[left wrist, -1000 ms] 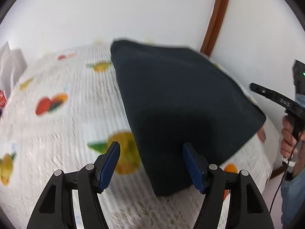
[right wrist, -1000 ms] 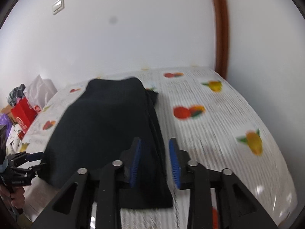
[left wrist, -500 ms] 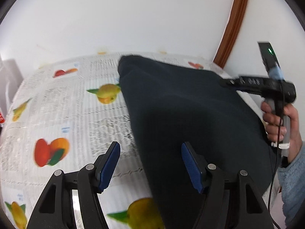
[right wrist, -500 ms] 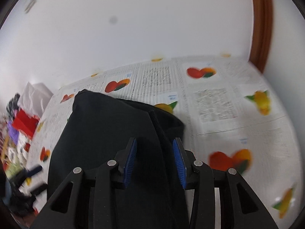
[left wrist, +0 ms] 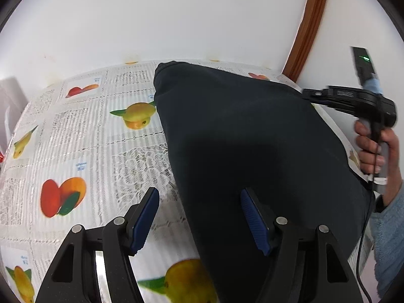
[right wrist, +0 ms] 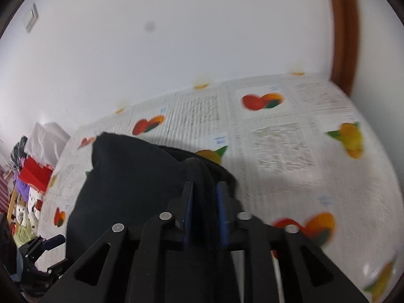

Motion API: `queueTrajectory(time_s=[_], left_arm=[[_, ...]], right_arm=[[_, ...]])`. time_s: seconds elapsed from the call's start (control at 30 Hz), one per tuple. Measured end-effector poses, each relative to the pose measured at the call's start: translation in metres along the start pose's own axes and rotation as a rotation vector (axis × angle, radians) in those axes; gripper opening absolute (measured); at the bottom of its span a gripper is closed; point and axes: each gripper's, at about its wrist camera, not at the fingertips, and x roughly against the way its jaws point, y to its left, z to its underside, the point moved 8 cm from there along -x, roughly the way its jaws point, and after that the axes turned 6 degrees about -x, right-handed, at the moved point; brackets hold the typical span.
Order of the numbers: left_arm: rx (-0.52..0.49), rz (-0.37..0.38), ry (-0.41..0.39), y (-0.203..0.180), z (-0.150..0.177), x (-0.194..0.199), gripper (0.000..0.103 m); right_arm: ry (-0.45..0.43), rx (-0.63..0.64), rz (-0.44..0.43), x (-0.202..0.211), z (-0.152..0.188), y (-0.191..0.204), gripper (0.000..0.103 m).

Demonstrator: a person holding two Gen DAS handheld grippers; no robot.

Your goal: Fold small clothes

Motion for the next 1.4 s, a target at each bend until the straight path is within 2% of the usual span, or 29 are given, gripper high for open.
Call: queueTrajectory(time_s=[0.07,0.13,0.27,0.37,0.4,0.47,0.57,0.63,0.73,0.77,0.87,0.97,1.0,1.07,1.17,1.3,1.4], left_arm=[[-0.001,0.010,-0.010,-0.002,0.006,0.010,0.064],[0.004,0.025,-0.019,-0.004,0.013,0.017,0.064],[0.004,0.061,-0.037,-0.014,0.028,0.030,0.064],[0.014,0.060,-0.023,-0.020,0.036,0.027,0.064],[0.018,0.052,-0.020,-0.021,0.037,0.025,0.064],[0.029,0.027,-0.019,-0.022,0.040,0.023,0.065],[0.042,0.016,-0.014,-0.024,0.043,0.026,0.065],[0.039,0.005,-0.012,-0.025,0.045,0.029,0.065],[0.037,-0.009,-0.010,-0.026,0.047,0.034,0.065],[0.039,-0.008,-0.011,-0.027,0.048,0.037,0.064],[0.035,-0.012,-0.016,-0.029,0.051,0.044,0.064],[0.034,-0.006,-0.017,-0.031,0.056,0.050,0.064],[0.034,-0.004,-0.019,-0.032,0.058,0.053,0.064],[0.032,-0.007,-0.019,-0.032,0.064,0.058,0.064],[0.027,0.003,-0.017,-0.033,0.076,0.069,0.064],[-0.003,0.027,-0.021,-0.034,0.096,0.085,0.064],[-0.017,0.048,-0.014,-0.035,0.112,0.090,0.064]], right_arm=[[-0.014,0.027,-0.010,0.030,0.012,-0.003,0.035],[-0.014,0.038,-0.006,0.050,0.029,-0.010,0.042],[0.040,0.009,-0.053,0.069,0.072,-0.022,0.043],[0.079,-0.036,-0.122,0.062,0.098,-0.022,0.043],[0.088,-0.055,-0.146,0.058,0.103,-0.021,0.041],[0.082,-0.058,-0.206,0.053,0.107,-0.013,0.008],[-0.070,-0.091,-0.235,0.075,0.099,-0.024,0.005],[-0.091,-0.131,-0.206,0.078,0.102,-0.035,0.004],[-0.051,-0.170,-0.130,0.074,0.110,-0.045,0.003],[-0.067,-0.172,-0.110,0.081,0.111,-0.048,0.005],[-0.115,-0.134,-0.074,0.106,0.118,-0.046,0.007],[-0.120,-0.067,0.004,0.122,0.131,-0.045,0.009],[-0.116,-0.033,0.045,0.126,0.137,-0.044,0.011],[-0.120,0.017,0.118,0.135,0.148,-0.046,0.025],[-0.131,0.040,0.178,0.151,0.163,-0.054,0.040],[-0.109,0.062,0.209,0.163,0.189,-0.063,0.044],[-0.043,0.075,0.193,0.155,0.213,-0.064,0.045]])
